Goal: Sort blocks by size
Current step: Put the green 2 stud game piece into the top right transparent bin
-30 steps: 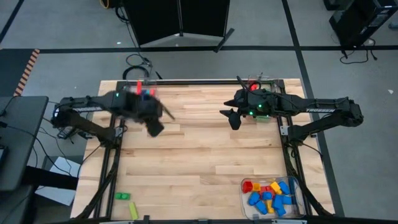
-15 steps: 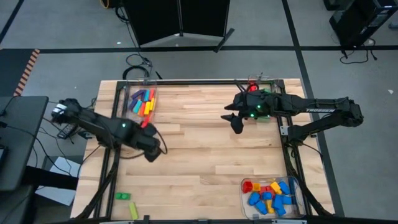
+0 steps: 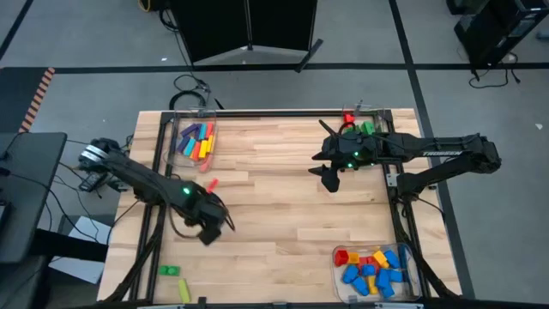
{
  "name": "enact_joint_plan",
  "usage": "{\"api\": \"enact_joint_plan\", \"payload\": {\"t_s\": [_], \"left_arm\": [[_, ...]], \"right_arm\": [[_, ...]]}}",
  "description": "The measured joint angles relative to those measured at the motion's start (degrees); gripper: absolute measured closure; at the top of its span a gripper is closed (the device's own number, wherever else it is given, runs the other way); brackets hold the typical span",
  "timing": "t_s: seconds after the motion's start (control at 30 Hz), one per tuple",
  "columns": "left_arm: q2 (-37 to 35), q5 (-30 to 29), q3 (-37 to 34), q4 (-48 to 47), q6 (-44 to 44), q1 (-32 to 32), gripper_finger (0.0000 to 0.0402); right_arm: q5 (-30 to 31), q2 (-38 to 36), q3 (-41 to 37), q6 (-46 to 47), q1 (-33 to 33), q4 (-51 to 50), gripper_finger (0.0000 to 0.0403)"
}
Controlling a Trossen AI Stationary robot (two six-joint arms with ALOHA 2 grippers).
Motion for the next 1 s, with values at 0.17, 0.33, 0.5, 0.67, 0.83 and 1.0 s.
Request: {"api": "enact_joint_plan", "payload": {"t_s": [0.17,0.33,0.5,0.67,0.83,1.0], "left_arm": [[10.2,6.1,3.5,3.5,12.2,-4.3,0.0067],[21.1,8.1,10.9,-4.2,17.9,-9.4,0.0067],[28.2,9.0,17.2,-12.9,18.4,-14.5,0.0067],[30.2,9.9,20.4,-16.5,15.1,-19.0,0.0067],[30.2,11.3,21.8,-15.4,5.9,-21.9,0.0067],[30.2,14.9,21.3,-6.9,4.5,-23.9,0.0067]], "right_arm": [[0.1,0.0,0.0,0.0,2.1,0.0,0.0164],[0.3,0.0,0.0,0.0,3.8,0.1,0.0162],[0.5,0.0,0.0,0.1,4.8,0.2,0.0164],[0.5,0.0,0.0,1.5,5.6,0.2,0.0163],[0.6,0.0,0.0,1.5,6.4,0.2,0.0164],[0.6,0.0,0.0,1.5,6.4,0.2,0.0162]]}}
